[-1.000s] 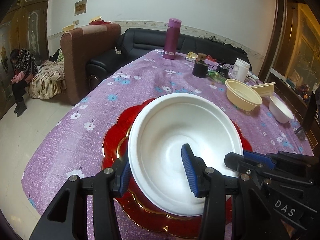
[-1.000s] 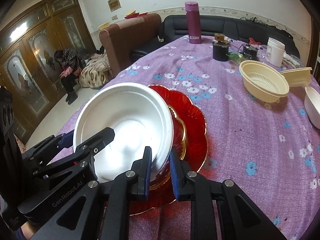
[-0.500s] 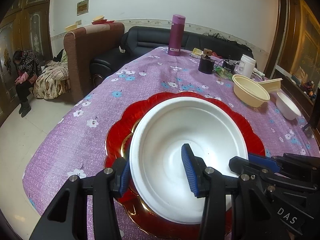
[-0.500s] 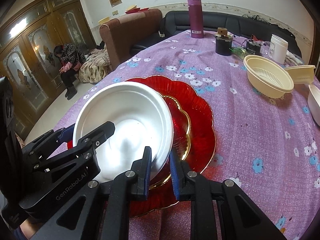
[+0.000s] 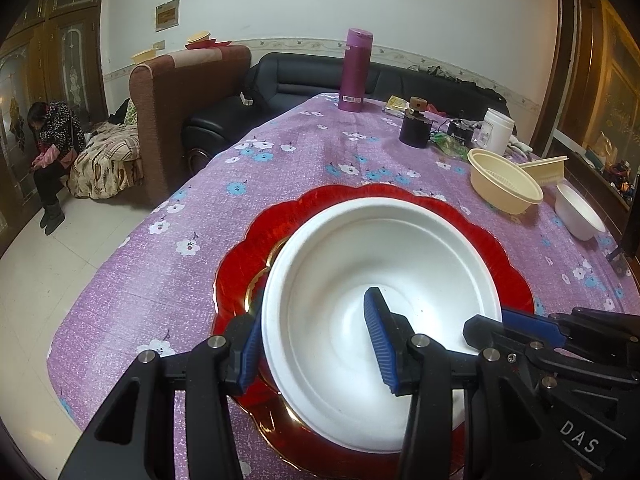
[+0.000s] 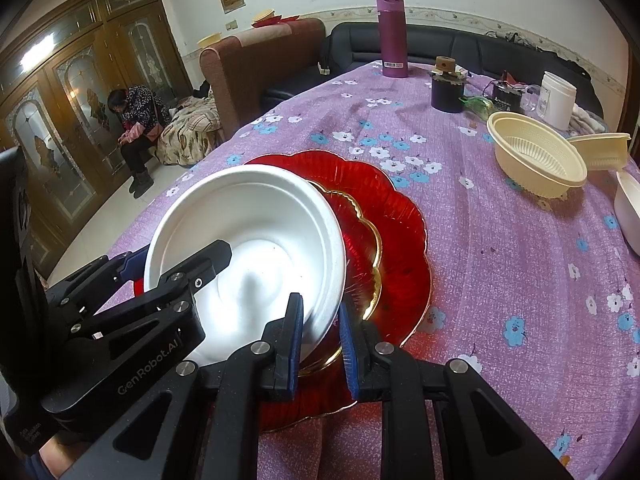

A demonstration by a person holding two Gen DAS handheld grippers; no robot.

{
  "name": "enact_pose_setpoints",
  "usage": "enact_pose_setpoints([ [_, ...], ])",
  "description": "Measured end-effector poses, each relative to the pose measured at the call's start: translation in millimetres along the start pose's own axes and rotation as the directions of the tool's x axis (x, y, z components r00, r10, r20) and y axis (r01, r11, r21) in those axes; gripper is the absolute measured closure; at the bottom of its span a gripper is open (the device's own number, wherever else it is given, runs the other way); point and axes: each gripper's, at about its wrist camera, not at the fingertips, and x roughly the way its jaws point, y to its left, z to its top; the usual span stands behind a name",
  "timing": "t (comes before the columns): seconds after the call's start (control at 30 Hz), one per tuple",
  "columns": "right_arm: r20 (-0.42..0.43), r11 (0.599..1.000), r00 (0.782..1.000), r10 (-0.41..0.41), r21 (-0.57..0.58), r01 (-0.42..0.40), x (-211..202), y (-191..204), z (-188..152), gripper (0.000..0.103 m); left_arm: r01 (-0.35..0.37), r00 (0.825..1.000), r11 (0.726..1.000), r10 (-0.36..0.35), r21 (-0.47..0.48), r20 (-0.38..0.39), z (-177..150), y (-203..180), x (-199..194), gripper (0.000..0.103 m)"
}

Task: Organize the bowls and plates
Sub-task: 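Lower the white bowl into the red plates and open the right tool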

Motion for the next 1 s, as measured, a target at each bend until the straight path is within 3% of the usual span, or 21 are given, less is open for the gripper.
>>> enact_pose_setpoints([
  [0.57,0.020,1.000,1.000,0.007,0.020,-0.007,-11.8,-5.2,2.5,0.081,-0.016,1.000,1.000,0.016,-0.003,0.015,3.0,3.1,-6.9,0.056],
  [1.0,0.013,0.999,0.999,0.029,0.031,-0.029,-11.4,-6.4,0.3,0.081,-0.031,0.999,1.000,0.030,0.007,0.033,3.7,-3.4,-15.6,0.048],
])
